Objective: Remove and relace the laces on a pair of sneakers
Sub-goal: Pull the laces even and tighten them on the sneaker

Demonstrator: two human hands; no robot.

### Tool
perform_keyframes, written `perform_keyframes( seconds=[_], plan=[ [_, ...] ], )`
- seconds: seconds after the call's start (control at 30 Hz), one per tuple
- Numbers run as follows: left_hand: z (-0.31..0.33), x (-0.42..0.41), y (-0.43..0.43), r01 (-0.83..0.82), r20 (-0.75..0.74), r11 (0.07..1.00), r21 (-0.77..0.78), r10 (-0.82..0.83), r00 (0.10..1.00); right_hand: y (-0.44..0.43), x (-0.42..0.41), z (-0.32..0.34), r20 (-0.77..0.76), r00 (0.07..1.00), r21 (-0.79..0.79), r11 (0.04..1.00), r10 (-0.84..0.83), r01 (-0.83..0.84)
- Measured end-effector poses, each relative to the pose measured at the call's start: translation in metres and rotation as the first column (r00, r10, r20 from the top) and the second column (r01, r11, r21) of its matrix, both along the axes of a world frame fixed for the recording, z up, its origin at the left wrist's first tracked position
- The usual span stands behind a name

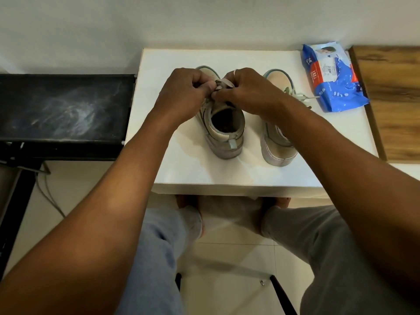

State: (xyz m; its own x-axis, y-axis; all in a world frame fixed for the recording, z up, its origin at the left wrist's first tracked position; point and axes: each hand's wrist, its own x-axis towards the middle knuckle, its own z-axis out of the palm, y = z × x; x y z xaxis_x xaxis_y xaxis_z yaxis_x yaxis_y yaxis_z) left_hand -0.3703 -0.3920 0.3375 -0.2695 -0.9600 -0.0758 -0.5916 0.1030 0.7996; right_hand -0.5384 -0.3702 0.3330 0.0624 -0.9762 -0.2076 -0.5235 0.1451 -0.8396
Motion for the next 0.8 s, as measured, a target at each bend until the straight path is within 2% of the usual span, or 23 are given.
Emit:
perform_keyframes(
  seconds=[0.07,0.13,0.2,0.3,0.4,0.57,0.8],
  plan=[
    [-0.003,0.002,-0.001,0.024,-0.02,0.999,0.034,-0.023,1.0,0.0,0.0,0.0,-0.079,0.997,-0.083,0.997,-0.011,0.005],
    [-0.004,0.003,-0.002,0.045,-0.028,0.998,0.049,-0.043,0.999,0.001,-0.001,-0.001,-0.218,0.973,-0.226,0.974,-0.071,0.02],
    [-0.005,0.003,-0.004,0.055,-0.03,0.997,0.05,-0.054,0.998,0.004,-0.001,0.0,-0.288,0.949,-0.389,0.921,-0.13,0.008],
    [-0.005,0.003,-0.005,0.074,-0.029,0.996,0.057,-0.072,0.997,0.005,-0.003,-0.002,-0.371,0.922,-0.563,0.816,-0.11,-0.129],
    [-0.005,0.003,-0.004,0.075,-0.024,0.996,0.051,-0.074,0.997,0.003,-0.002,-0.004,-0.452,0.88,-0.639,0.742,-0.147,-0.204],
    [-0.005,0.006,-0.005,0.032,0.075,0.999,0.011,-0.032,0.997,0.004,-0.006,-0.006,-0.333,0.919,-0.554,0.833,-0.211,-0.009],
    [-0.008,0.008,-0.005,-0.04,0.207,0.999,-0.004,0.04,0.978,0.012,-0.016,-0.013,-0.394,0.891,-0.396,0.916,-0.225,0.057]
  ],
)
